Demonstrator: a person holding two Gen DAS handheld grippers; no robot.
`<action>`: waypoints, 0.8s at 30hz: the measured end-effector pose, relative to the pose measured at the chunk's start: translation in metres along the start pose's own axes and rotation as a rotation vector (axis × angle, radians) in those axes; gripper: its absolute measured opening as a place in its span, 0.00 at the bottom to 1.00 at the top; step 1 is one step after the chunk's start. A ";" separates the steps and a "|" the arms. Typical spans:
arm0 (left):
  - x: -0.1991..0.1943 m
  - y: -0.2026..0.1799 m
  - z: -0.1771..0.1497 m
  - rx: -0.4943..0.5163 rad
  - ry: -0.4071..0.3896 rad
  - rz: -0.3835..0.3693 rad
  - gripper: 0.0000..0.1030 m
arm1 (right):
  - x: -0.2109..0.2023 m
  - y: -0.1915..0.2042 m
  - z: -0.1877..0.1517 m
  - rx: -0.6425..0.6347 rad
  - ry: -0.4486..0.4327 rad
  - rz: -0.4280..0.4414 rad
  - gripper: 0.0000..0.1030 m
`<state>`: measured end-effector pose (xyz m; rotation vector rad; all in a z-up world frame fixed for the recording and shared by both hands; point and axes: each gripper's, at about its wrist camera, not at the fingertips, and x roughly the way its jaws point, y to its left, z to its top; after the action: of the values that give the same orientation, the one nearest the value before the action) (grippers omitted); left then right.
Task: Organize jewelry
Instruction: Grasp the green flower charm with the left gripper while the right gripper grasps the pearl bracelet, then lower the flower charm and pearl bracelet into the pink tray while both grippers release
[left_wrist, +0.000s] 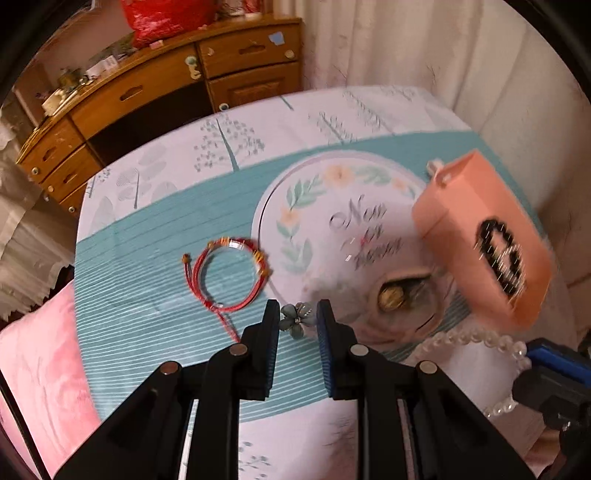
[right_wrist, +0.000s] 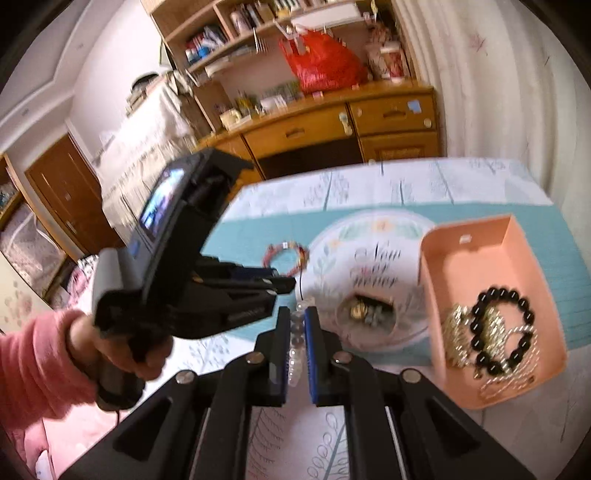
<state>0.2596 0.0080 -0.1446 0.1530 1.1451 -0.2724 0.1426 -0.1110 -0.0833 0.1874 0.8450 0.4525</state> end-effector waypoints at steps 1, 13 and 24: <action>-0.005 -0.003 0.003 -0.016 -0.010 -0.004 0.17 | -0.006 -0.002 0.004 0.000 -0.015 0.006 0.07; -0.051 -0.057 0.049 -0.132 -0.161 -0.053 0.17 | -0.067 -0.038 0.030 -0.019 -0.127 0.041 0.07; -0.043 -0.112 0.065 -0.110 -0.159 -0.097 0.18 | -0.095 -0.078 0.028 -0.043 -0.133 0.010 0.07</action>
<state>0.2674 -0.1097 -0.0766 -0.0215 1.0085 -0.3013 0.1336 -0.2231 -0.0268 0.1804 0.7038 0.4624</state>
